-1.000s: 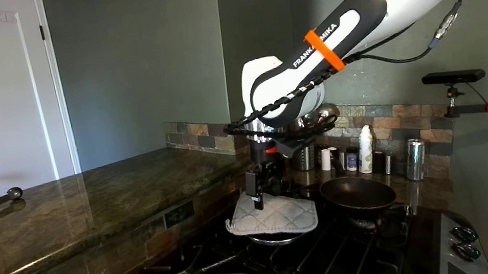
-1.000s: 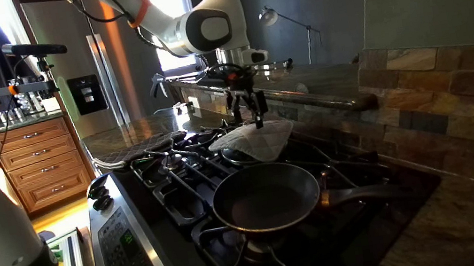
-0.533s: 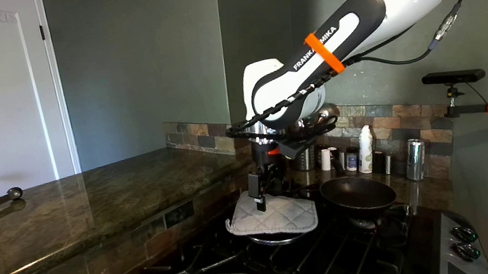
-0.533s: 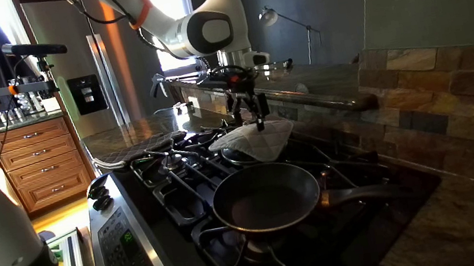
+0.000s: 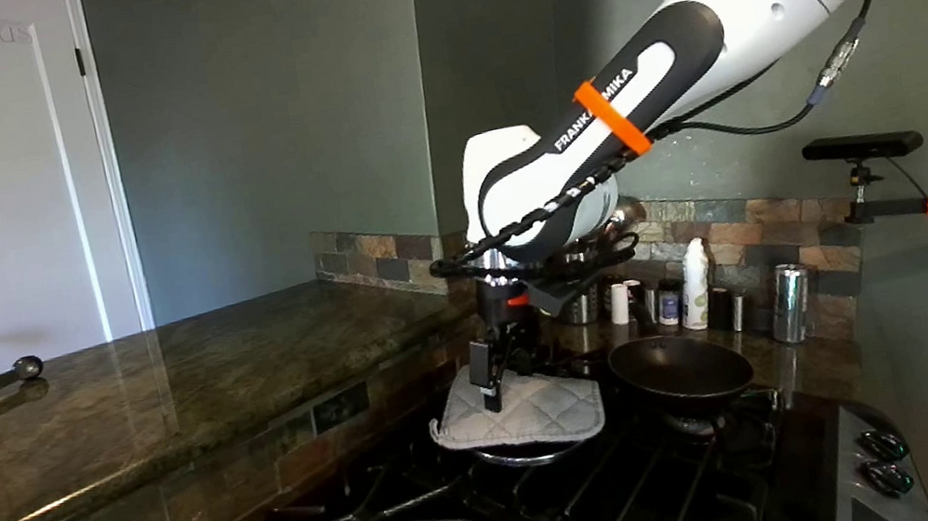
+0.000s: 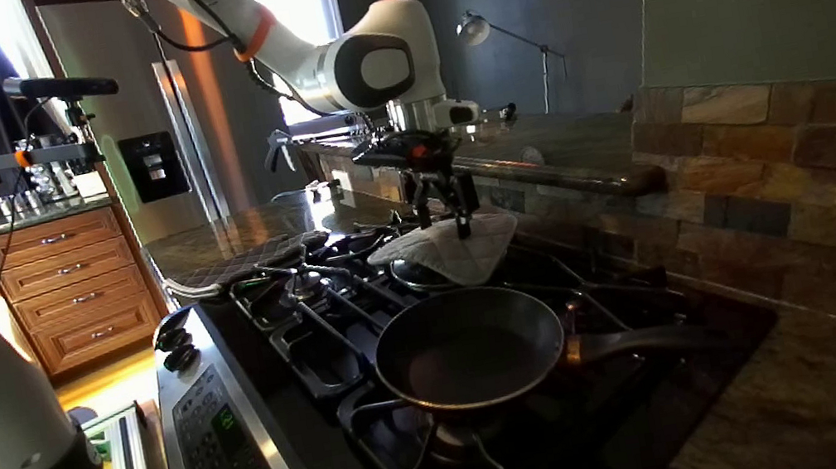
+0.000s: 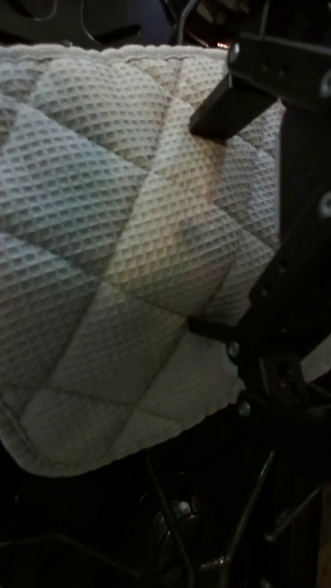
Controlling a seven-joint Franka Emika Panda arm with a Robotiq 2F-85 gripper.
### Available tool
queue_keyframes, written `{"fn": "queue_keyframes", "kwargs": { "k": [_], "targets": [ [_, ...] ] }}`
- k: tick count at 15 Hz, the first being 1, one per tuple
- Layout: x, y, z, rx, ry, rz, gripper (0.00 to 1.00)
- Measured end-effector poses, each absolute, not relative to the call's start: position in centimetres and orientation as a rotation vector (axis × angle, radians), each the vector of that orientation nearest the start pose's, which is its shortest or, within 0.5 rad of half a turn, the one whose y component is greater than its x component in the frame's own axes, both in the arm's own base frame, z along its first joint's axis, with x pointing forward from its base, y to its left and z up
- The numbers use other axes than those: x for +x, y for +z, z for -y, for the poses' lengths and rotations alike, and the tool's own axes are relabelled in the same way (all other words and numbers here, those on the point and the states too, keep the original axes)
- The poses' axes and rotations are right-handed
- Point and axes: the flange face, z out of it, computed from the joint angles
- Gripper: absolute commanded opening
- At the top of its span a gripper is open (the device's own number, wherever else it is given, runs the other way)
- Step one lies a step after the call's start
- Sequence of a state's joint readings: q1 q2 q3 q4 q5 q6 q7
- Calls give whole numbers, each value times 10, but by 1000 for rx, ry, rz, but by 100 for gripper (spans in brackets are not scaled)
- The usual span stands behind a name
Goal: Move the pan to the bottom right stove plate and use the potholder to put the lid on the pan
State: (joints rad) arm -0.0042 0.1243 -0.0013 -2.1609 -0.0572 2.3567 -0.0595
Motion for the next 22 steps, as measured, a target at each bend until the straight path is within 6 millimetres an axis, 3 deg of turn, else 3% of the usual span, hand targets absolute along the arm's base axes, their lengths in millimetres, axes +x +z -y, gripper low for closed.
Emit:
{"fn": "queue_keyframes", "kwargs": {
  "k": [1, 2, 7, 10, 11, 12, 15, 22],
  "targets": [
    [561, 345, 4, -3181, -107, 148, 73],
    [561, 344, 4, -3181, -104, 148, 71],
    [561, 343, 6, -3183, -101, 143, 33],
    [561, 344, 8, -3183, -106, 136, 29],
    [561, 345, 8, -3184, -106, 134, 79],
    [561, 345, 8, -3184, -106, 132, 81],
    [561, 343, 8, -3184, -102, 119, 100],
    [556, 339, 8, -3191, -33, 115, 100]
  ]
}}
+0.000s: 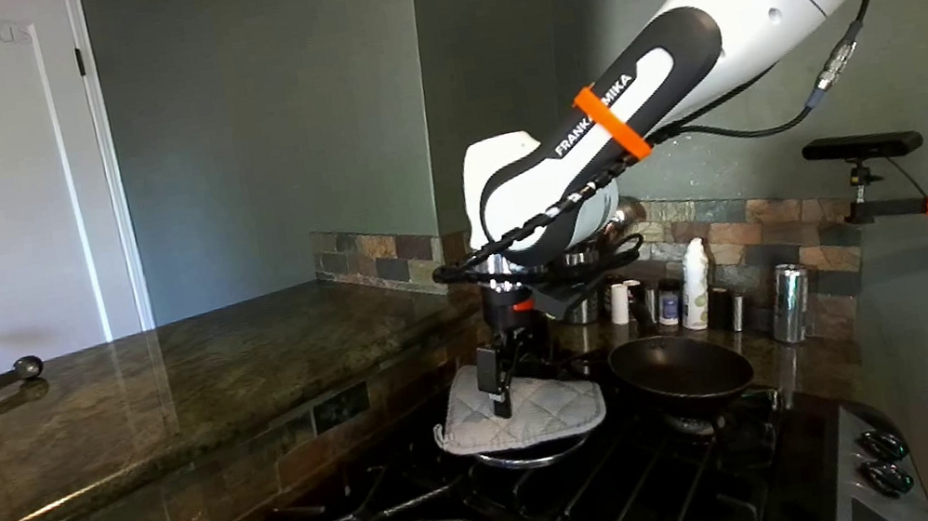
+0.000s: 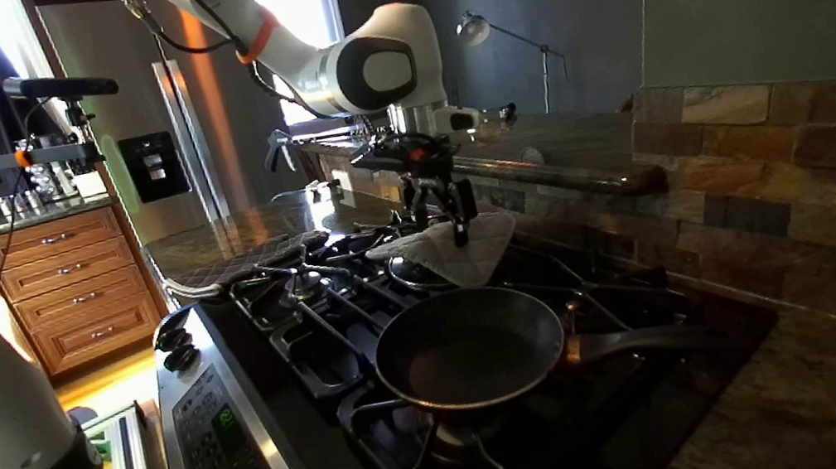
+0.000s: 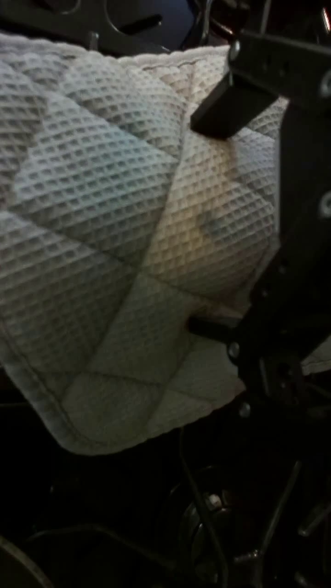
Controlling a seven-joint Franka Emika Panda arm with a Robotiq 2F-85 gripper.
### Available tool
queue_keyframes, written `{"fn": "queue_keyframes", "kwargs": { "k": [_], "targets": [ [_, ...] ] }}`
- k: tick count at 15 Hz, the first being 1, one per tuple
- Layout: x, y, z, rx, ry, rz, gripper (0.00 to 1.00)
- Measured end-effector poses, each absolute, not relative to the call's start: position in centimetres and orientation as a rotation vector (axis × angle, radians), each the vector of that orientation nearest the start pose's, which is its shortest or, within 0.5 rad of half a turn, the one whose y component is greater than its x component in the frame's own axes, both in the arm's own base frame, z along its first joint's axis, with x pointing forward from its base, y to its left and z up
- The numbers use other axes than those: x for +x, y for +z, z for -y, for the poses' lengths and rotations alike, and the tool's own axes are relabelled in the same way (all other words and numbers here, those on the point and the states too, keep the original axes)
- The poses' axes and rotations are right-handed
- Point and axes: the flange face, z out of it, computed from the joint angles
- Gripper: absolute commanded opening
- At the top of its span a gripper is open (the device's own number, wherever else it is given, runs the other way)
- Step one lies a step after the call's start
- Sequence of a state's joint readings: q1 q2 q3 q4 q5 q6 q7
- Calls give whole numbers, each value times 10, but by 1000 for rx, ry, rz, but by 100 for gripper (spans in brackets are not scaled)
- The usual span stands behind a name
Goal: Move the pan to the bottom right stove plate and use the potholder to put the lid on the pan
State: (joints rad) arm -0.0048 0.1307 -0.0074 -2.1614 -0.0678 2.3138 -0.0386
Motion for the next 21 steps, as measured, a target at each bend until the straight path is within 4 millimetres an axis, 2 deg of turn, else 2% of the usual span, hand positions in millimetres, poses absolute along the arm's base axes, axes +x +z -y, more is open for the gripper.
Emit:
{"fn": "queue_keyframes", "kwargs": {
  "k": [5, 7, 10, 12, 13, 14, 15, 16, 20, 21],
  "targets": [
    [552, 340, 8, -3201, 12, 106, 100],
    [552, 340, 8, -3203, 13, 99, 95],
    [552, 339, 7, -3204, 16, 93, 99],
    [552, 339, 7, -3204, 15, 87, 98],
    [552, 339, 7, -3204, 14, 84, 94],
    [552, 339, 7, -3204, 13, 84, 78],
    [552, 338, 7, -3204, 11, 85, 70],
    [553, 338, 6, -3204, 9, 86, 69],
    [553, 337, 4, -3204, 3, 93, 40],
    [554, 340, 4, -3204, -6, 94, 35]
  ]
}}
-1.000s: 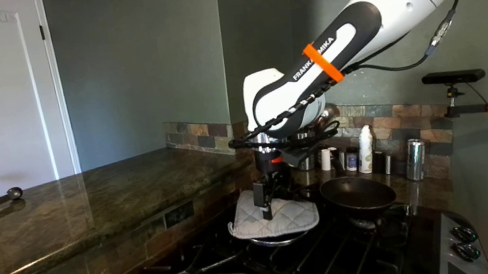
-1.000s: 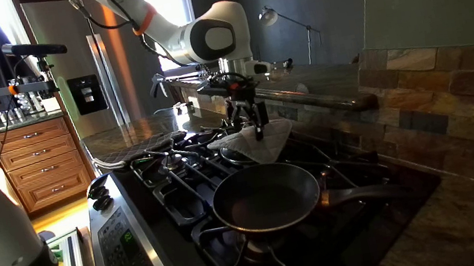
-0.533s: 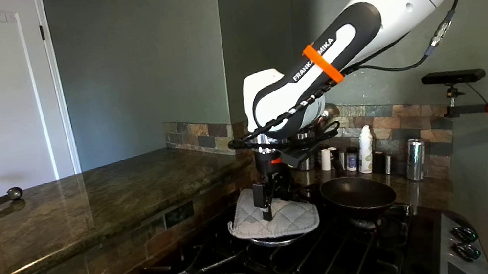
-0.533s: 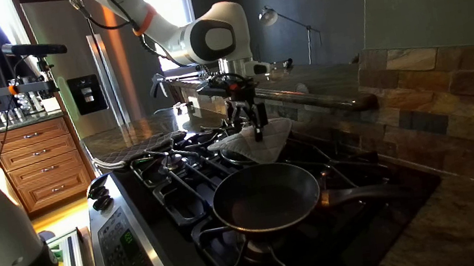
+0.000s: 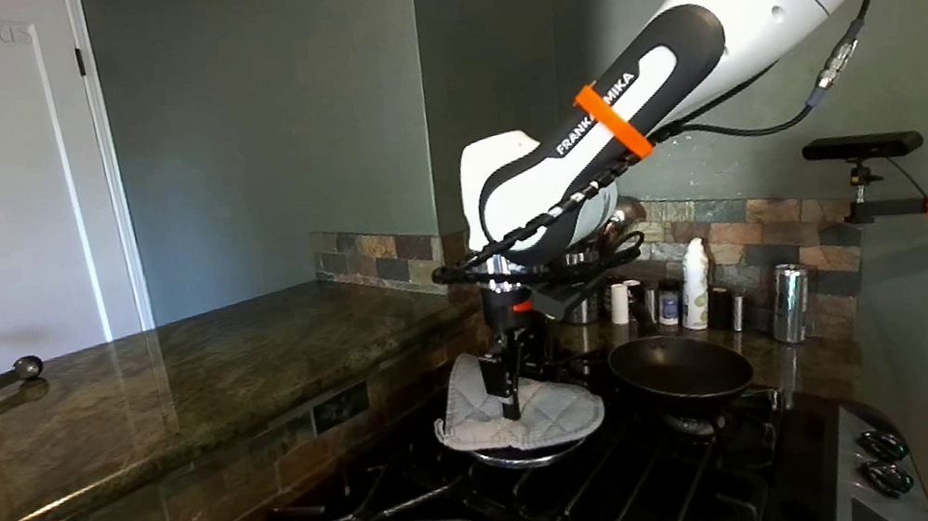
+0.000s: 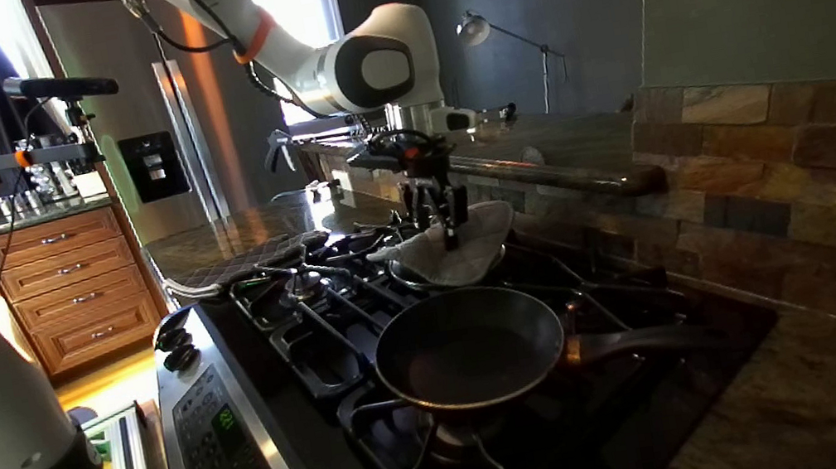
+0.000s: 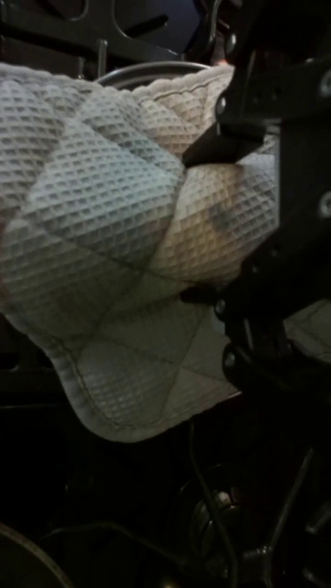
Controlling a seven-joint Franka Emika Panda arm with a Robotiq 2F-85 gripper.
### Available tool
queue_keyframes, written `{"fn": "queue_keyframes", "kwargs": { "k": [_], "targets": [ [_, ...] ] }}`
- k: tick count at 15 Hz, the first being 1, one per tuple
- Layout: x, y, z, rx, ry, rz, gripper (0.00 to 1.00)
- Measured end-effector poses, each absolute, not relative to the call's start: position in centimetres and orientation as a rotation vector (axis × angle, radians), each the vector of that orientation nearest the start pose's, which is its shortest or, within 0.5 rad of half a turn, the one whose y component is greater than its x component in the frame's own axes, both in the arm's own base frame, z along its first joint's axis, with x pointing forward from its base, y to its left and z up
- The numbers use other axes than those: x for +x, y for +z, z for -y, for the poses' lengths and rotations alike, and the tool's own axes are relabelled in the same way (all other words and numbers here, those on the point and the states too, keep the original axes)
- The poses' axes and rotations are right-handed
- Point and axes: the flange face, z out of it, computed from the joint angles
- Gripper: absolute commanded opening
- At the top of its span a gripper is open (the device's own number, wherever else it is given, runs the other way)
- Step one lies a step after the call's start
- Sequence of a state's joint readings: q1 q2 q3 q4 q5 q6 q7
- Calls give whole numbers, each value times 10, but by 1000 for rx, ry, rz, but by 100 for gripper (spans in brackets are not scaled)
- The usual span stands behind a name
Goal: Move the pan to the bottom right stove plate and use the potholder to put the lid on the pan
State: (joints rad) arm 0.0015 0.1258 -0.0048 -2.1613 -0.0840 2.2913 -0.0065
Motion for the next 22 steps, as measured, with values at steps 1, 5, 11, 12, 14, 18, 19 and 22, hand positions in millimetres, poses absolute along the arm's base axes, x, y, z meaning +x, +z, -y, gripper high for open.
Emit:
{"fn": "queue_keyframes", "kwargs": {
  "k": [1, 5, 11, 12, 14, 18, 19, 22],
  "targets": [
    [554, 342, 4, -3204, -15, 93, 30],
    [554, 344, 4, -3205, -19, 93, 30],
    [554, 344, 4, -3205, -19, 93, 30],
    [554, 344, 4, -3204, -19, 92, 30],
    [554, 344, 4, -3204, -19, 92, 30],
    [553, 344, 4, -3204, -16, 91, 30],
    [553, 344, 4, -3204, -13, 90, 30],
    [548, 345, 5, -3204, -3, 88, 30]
  ]
}}
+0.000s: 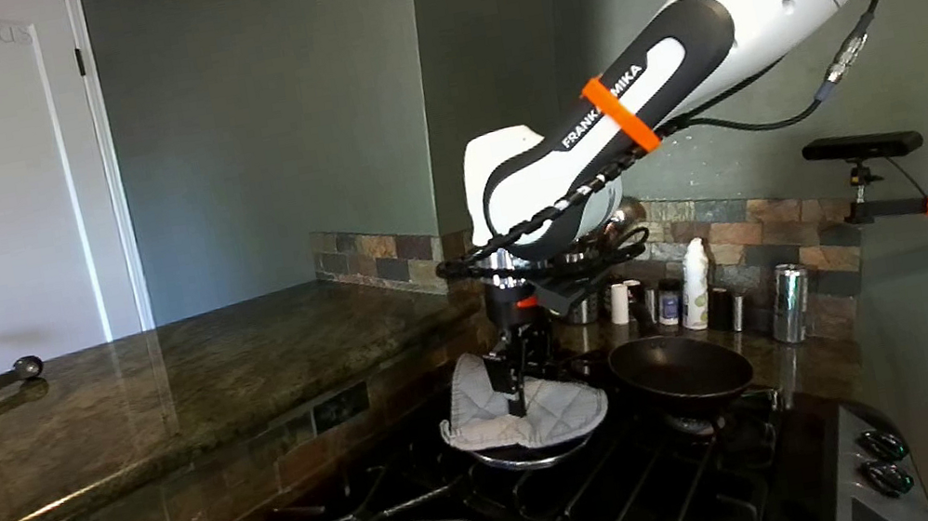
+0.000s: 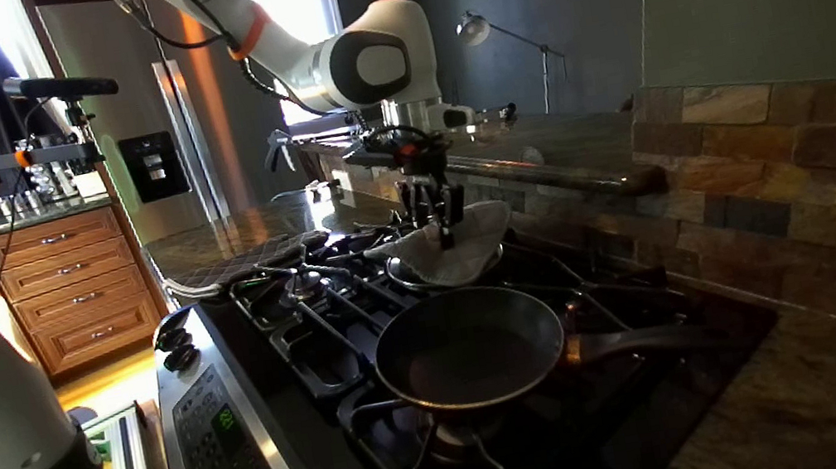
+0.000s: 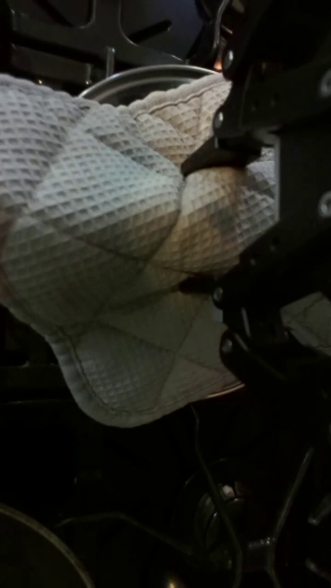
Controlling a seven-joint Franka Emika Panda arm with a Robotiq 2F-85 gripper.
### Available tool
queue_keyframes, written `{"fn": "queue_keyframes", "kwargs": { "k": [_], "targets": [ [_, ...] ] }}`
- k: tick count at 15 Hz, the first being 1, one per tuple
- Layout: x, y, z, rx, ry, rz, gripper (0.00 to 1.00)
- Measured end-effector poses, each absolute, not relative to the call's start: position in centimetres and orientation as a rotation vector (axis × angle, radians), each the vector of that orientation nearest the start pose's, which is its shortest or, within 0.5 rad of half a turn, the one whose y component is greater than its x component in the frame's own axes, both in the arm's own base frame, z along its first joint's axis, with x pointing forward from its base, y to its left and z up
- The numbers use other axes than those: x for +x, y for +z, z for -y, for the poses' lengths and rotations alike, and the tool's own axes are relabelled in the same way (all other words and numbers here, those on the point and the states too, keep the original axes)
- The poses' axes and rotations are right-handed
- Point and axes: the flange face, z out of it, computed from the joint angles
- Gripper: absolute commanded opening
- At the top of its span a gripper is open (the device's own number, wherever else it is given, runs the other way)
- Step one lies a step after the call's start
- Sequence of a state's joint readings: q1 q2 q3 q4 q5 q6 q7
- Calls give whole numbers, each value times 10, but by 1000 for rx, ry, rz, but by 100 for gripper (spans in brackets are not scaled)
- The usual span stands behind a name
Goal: Move the pan to the bottom right stove plate and use the potholder to put the lid on the pan
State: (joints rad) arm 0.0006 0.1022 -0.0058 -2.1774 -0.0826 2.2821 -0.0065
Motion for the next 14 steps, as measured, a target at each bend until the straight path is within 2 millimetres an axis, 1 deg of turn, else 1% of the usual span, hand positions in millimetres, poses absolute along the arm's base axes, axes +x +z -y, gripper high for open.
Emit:
{"fn": "queue_keyframes", "kwargs": {
  "k": [6, 14],
  "targets": [
    [539, 348, 7, -3204, 8, 83, 30],
    [529, 359, 12, -3205, -8, 60, 30]
  ]
}}
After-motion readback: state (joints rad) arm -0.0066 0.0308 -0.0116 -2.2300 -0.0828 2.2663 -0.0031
